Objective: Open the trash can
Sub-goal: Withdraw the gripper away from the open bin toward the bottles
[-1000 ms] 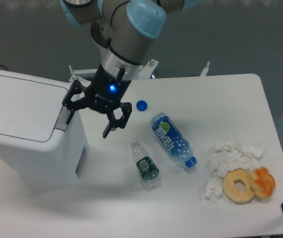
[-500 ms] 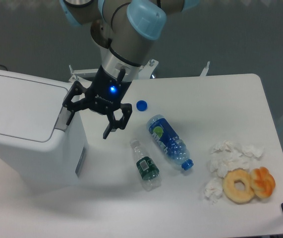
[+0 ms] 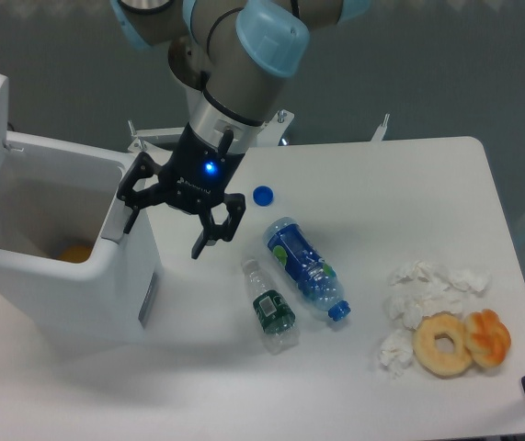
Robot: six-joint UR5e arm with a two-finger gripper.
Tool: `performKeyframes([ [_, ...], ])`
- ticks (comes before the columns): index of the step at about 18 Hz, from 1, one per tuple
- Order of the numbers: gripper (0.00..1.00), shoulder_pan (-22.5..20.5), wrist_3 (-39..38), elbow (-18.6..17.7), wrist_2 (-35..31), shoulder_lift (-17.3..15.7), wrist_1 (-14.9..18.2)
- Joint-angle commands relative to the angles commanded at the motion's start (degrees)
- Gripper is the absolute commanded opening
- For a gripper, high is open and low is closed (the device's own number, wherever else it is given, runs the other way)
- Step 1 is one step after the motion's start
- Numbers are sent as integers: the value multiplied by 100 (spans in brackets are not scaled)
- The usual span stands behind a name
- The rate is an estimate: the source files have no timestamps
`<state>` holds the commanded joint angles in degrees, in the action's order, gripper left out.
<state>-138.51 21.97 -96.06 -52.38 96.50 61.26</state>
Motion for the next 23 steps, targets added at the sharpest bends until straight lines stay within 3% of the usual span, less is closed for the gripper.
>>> performKeyframes([
  [12,100,-211,288,580,-70,-44,-18],
  [17,100,-237,2018,580,-1237,-70,-9],
  [23,100,-211,3004,563,-2362,0,0],
])
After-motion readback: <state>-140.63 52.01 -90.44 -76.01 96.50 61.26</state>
